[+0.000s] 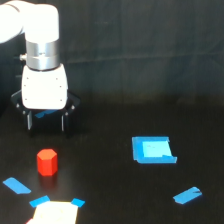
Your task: Pick up the red object from the table
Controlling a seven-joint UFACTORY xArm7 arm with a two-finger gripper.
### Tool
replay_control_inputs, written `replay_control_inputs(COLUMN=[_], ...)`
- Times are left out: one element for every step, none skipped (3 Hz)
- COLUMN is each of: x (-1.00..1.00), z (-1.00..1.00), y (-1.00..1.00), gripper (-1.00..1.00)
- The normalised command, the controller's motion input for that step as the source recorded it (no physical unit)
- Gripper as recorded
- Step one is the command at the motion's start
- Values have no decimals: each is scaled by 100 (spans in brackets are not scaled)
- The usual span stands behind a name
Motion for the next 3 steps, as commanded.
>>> replay_control_inputs(x=[14, 26, 20], z=[-100, 26, -11], y=[-100, -100, -100], gripper=[100, 93, 100])
